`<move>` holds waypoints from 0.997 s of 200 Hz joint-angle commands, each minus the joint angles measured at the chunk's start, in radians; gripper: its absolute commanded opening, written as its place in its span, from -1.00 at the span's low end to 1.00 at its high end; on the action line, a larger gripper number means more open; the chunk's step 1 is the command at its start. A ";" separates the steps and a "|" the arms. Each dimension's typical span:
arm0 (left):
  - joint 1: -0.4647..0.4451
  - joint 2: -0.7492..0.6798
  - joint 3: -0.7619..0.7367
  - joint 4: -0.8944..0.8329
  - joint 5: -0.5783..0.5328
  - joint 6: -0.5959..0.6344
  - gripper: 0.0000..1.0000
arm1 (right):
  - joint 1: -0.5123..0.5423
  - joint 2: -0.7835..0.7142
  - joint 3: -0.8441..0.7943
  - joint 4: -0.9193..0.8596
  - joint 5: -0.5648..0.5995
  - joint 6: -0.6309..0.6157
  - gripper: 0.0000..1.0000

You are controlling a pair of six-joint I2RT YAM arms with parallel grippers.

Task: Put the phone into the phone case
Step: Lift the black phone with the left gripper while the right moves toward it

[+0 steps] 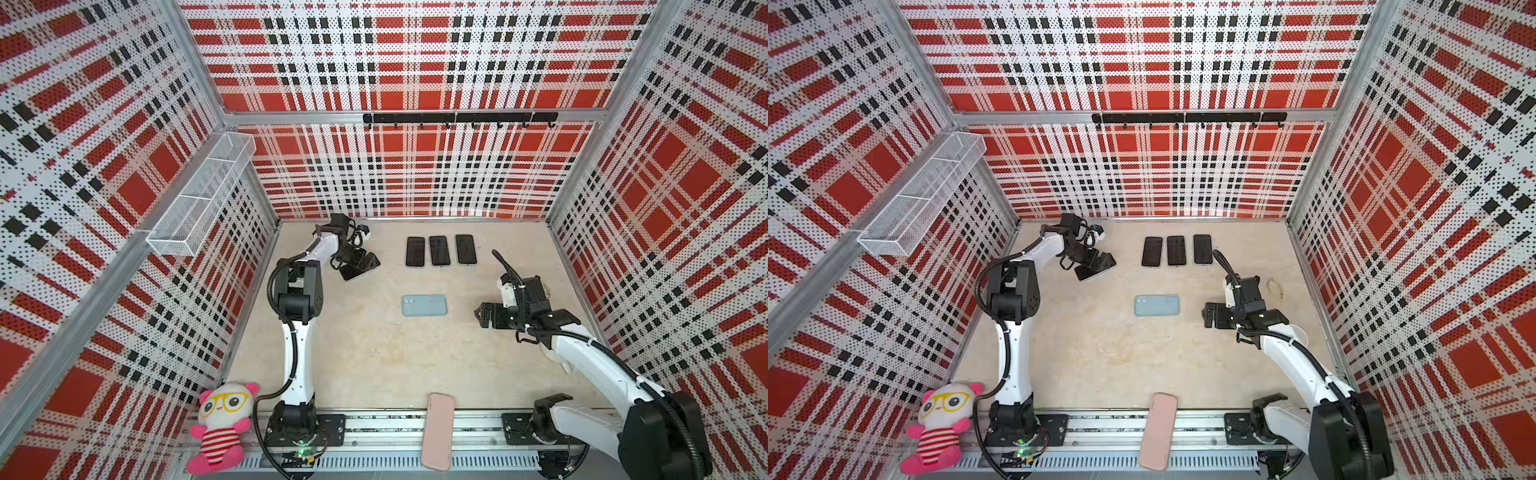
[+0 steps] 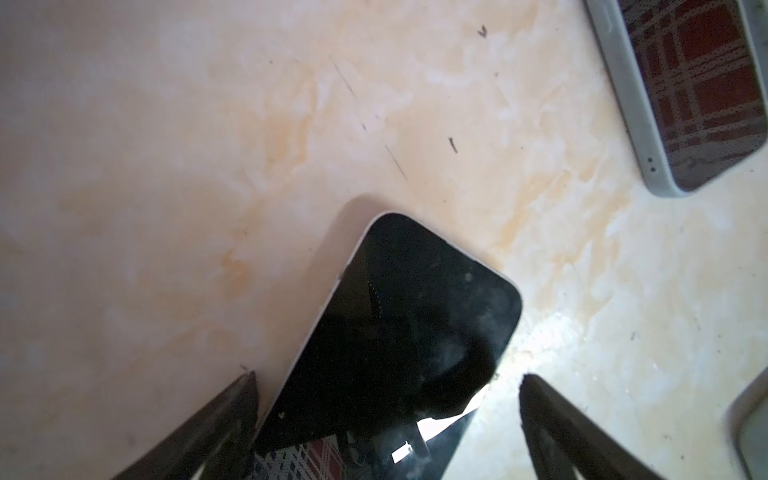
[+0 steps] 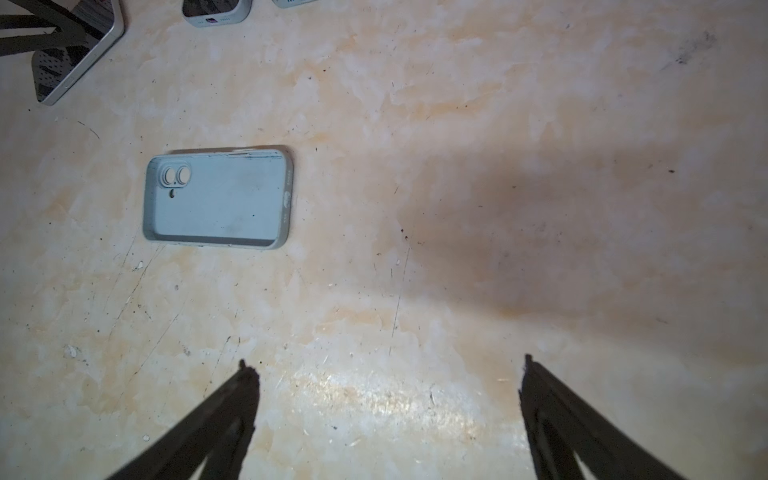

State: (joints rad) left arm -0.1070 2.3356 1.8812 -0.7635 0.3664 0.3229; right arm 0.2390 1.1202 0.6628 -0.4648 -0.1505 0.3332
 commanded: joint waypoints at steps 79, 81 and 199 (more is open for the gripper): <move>-0.132 -0.246 -0.459 0.141 -0.173 -0.302 0.97 | -0.006 0.004 0.003 0.027 0.005 -0.017 1.00; -0.132 -0.246 -0.460 0.140 -0.185 -0.302 0.97 | -0.006 0.004 0.003 0.028 0.005 -0.017 1.00; -0.244 -0.189 -0.415 0.116 -0.411 -0.383 0.78 | -0.007 -0.010 -0.006 0.019 0.019 -0.023 1.00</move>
State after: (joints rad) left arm -0.3382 2.1052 1.4906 -0.5842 -0.0299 -0.0269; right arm 0.2390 1.1213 0.6624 -0.4583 -0.1448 0.3294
